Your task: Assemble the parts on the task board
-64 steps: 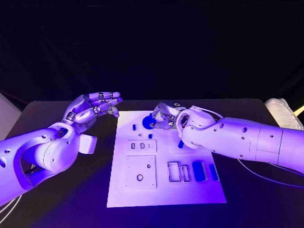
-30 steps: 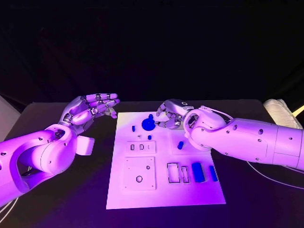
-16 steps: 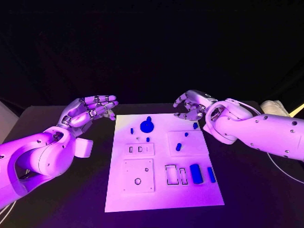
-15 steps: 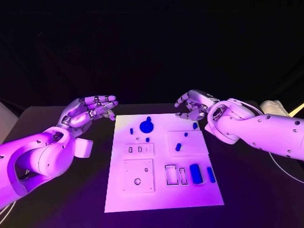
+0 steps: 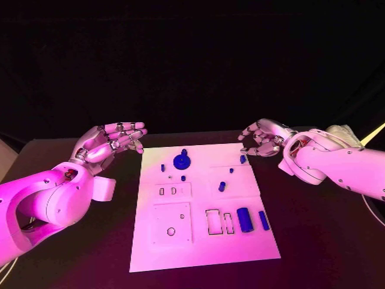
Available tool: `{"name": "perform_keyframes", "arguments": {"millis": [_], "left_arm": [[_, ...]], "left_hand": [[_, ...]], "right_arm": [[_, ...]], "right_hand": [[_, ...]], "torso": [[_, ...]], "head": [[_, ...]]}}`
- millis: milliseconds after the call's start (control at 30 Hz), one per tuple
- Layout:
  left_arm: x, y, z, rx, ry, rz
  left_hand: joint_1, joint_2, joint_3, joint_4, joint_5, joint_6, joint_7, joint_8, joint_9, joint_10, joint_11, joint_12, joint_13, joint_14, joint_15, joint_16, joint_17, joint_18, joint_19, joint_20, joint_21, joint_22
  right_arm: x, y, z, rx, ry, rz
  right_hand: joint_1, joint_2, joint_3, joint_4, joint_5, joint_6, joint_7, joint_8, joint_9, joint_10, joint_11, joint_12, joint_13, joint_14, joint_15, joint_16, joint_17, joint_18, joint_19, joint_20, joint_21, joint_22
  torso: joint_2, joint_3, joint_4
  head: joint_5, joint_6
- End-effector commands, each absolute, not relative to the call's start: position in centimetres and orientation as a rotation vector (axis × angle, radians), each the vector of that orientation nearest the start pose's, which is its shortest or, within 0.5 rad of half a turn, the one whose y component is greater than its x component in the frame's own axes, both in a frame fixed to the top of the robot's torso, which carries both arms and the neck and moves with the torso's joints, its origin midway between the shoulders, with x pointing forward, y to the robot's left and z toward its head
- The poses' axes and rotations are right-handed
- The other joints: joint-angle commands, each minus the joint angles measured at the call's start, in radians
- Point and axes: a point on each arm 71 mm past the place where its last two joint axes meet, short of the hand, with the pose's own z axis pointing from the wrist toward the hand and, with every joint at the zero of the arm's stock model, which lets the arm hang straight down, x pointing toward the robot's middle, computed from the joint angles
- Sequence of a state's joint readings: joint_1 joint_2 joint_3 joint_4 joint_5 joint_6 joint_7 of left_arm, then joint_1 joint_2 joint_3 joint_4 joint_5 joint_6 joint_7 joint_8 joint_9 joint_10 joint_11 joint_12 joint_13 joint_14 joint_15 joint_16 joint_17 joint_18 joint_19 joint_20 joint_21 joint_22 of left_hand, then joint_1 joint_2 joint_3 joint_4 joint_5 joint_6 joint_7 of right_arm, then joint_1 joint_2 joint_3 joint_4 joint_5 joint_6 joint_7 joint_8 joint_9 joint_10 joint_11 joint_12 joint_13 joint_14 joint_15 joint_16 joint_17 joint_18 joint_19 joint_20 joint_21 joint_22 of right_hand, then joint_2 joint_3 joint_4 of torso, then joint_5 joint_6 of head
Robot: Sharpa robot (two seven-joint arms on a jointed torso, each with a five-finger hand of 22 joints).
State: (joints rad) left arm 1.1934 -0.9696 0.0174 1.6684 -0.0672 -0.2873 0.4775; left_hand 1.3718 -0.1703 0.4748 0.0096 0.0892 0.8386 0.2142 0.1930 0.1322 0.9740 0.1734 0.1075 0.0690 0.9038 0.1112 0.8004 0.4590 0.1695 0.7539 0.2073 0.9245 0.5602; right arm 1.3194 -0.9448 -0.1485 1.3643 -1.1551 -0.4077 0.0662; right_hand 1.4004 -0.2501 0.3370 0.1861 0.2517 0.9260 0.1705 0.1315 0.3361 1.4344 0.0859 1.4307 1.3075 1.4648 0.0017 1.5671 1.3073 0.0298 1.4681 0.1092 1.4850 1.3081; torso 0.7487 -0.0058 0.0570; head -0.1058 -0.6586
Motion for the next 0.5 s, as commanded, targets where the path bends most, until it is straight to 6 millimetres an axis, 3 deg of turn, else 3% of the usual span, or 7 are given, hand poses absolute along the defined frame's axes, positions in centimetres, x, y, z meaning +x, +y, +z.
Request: {"name": "perform_keyframes", "arguments": {"millis": [33,200,500], "left_arm": [[46.6,22.5,-14.0,-0.961,1.314,-1.682],[46.6,22.5,-14.0,-0.961,1.314,-1.681],[46.6,22.6,-14.0,-0.962,1.314,-1.679]], "left_hand": [[0.0,0.003,0.006,0.002,-0.004,-0.006,0.021,0.001,-0.001,-0.005,0.004,-0.003,-0.001,-0.004,0.0,0.005,-0.001,0.013,-0.006,0.002,0.004,0.001],[0.0,0.003,0.006,0.002,-0.004,-0.006,0.021,0.001,-0.001,-0.005,0.004,-0.003,-0.001,-0.004,0.0,0.005,-0.001,0.013,-0.006,0.002,0.004,0.001],[-0.001,0.002,0.006,0.002,-0.004,-0.006,0.021,0.002,-0.001,-0.006,0.004,-0.003,-0.001,-0.005,0.0,0.006,-0.002,0.013,-0.008,0.002,0.005,0.002]], "right_arm": [[51.4,-30.7,-17.0,0.073,1.621,0.63],[51.4,-31.2,-17.9,0.077,1.644,0.613],[51.8,-31.7,-18.5,0.084,1.649,0.586]], "right_hand": [[0.013,0.0,0.001,-0.007,-0.005,-0.008,-0.002,-0.006,-0.002,-0.005,-0.002,-0.005,0.115,0.106,0.009,0.004,0.264,-0.006,0.053,0.004,-0.001,0.189],[0.016,0.001,0.002,-0.009,-0.006,-0.007,-0.002,-0.006,-0.002,-0.005,-0.002,-0.005,0.116,0.106,0.009,0.004,0.264,-0.006,0.053,0.004,-0.001,0.19],[0.024,-0.002,0.004,-0.015,-0.002,-0.014,-0.001,-0.009,-0.004,-0.007,-0.001,-0.006,0.114,0.106,0.009,0.004,0.264,-0.006,0.053,0.004,-0.002,0.19]], "torso": [[0.002,0.0009,0.0005],[0.0,-0.0019,0.0031],[0.001,-0.0025,0.0019]], "head": [[-0.003,-0.001],[-0.005,-0.004],[-0.006,-0.005]]}}
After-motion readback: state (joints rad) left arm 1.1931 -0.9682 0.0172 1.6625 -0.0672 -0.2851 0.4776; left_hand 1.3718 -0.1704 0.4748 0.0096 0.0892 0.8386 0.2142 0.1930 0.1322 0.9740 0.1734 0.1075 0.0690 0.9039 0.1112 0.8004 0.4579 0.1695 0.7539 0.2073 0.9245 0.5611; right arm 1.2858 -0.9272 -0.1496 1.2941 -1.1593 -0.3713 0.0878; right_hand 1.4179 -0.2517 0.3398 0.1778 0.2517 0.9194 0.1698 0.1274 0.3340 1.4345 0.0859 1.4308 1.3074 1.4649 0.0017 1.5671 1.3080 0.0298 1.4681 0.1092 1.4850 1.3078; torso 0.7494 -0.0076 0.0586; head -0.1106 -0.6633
